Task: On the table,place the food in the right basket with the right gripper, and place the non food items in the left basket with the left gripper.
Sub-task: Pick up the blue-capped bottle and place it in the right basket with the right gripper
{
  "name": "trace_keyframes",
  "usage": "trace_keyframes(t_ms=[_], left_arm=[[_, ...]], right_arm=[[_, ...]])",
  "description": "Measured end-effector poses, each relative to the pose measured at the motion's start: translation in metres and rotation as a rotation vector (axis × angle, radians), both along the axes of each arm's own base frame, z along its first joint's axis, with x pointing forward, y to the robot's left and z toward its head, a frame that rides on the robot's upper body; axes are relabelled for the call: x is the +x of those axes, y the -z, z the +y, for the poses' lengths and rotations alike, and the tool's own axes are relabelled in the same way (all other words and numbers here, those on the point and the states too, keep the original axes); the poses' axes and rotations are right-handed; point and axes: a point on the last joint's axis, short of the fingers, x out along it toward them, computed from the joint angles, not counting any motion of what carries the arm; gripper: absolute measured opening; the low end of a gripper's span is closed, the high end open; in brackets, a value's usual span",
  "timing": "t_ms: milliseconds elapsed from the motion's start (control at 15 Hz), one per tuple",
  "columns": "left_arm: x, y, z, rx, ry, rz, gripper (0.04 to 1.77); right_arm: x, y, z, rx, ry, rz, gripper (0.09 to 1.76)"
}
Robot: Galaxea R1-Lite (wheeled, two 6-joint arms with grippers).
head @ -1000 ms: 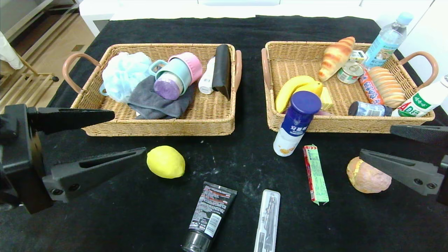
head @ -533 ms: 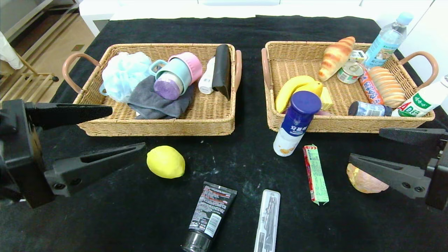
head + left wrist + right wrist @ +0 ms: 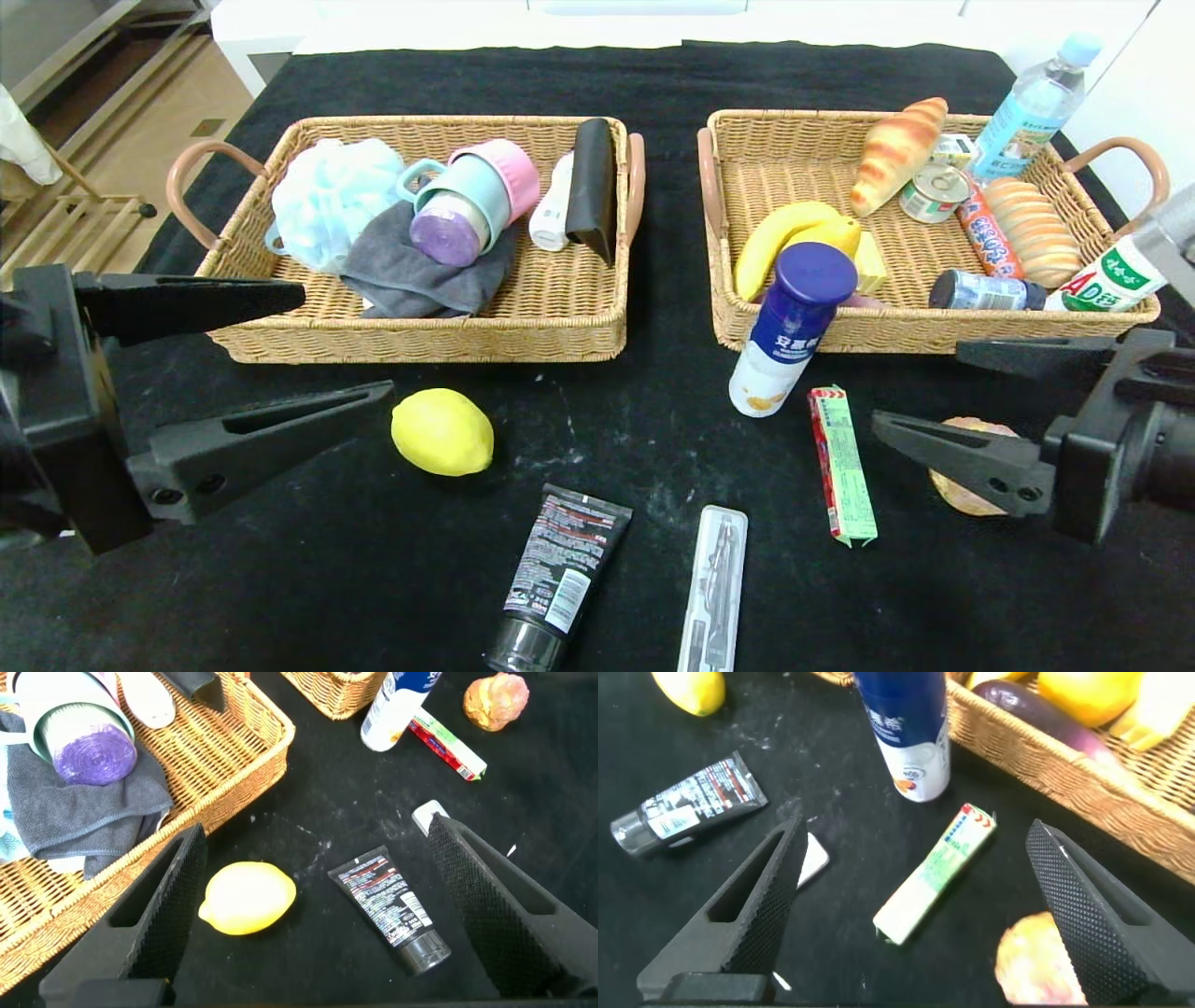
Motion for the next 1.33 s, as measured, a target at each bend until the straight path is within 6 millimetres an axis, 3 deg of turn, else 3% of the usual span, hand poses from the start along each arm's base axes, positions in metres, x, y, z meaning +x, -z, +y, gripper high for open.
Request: trace_keyframes(t_ms=[733,1333], left_arm=[[0.001,0.001,-0.001,0.002,0.001,0.008,1.72],[0.002,0.002,-0.001,0.003,0.002,0.01,1.72]], right_arm=[[0.052,0.01,0.049,0.021,0.011,-0.149,1.71],[0.077,0.015,0.065,0.052,0.018,-0.187,1.71]])
